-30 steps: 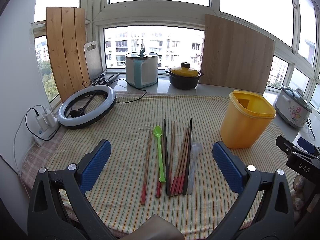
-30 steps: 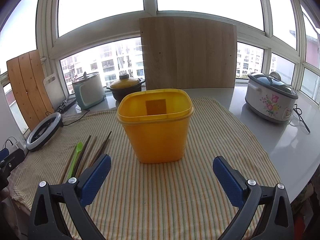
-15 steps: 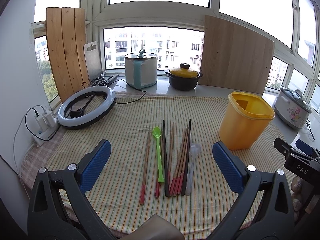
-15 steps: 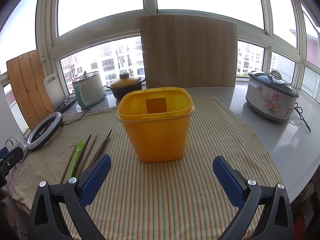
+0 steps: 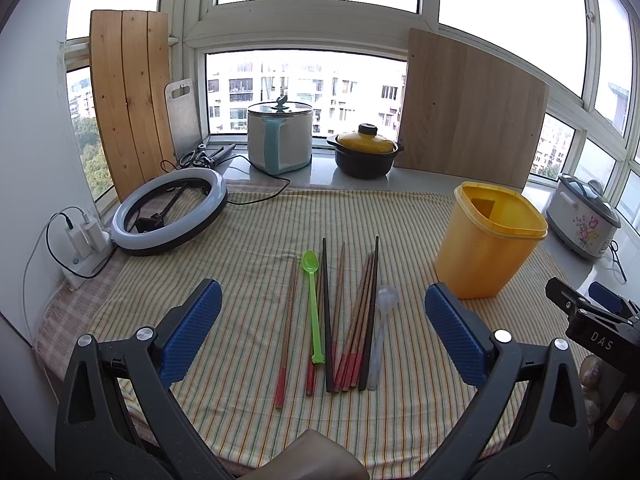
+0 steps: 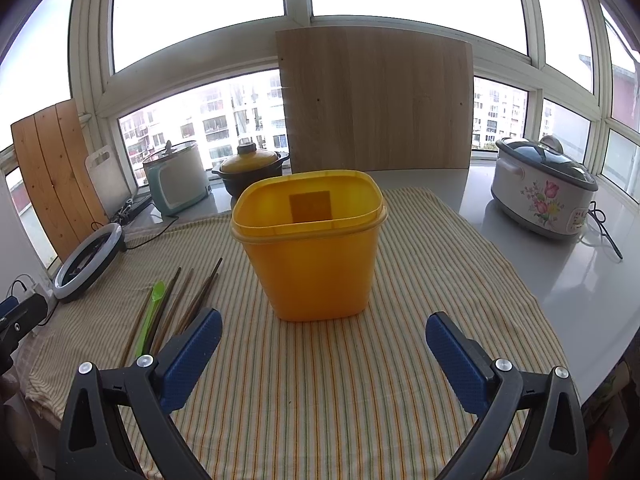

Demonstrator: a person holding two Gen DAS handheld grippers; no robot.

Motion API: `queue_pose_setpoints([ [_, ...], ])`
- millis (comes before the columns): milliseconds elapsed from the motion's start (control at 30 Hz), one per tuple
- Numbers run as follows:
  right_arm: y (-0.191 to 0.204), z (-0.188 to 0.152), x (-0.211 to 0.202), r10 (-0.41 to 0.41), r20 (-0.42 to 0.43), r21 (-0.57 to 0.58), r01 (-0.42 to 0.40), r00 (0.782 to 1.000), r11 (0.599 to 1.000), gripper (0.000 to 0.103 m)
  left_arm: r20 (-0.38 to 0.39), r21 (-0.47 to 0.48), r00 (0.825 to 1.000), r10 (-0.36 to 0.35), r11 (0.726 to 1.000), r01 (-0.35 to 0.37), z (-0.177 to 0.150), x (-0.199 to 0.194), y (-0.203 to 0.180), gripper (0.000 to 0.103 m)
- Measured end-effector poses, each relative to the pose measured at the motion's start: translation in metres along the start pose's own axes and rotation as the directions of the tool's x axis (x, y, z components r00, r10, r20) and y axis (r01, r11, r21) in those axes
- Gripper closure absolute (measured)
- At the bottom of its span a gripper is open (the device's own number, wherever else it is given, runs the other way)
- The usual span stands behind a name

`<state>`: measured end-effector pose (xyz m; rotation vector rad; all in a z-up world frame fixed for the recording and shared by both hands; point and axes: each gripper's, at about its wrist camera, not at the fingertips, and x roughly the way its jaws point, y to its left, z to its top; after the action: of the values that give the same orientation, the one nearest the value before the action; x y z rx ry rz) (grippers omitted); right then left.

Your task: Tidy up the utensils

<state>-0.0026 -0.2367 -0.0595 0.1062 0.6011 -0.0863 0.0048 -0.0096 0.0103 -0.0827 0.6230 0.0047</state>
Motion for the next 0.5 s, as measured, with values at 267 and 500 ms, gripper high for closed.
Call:
queue_pose_setpoints([
  [267, 0.0005, -0.0008, 0.0005, 0.002, -0.005, -0.002, -0.002, 1.0, 1.0, 0.0, -0.001, -0.005, 1.0, -0.002, 1.0, 0.002, -0.0033, 0.001, -0.0002, 0.0],
  [500, 0.0028, -0.002, 0.0021, 0.0, -0.014, -0.005, 0.0, 1.0, 1.0, 0.0, -0.01, -0.016, 1.0, -0.009, 1.0, 0.009, -0.006, 0.0036, 0.0045, 0.0],
])
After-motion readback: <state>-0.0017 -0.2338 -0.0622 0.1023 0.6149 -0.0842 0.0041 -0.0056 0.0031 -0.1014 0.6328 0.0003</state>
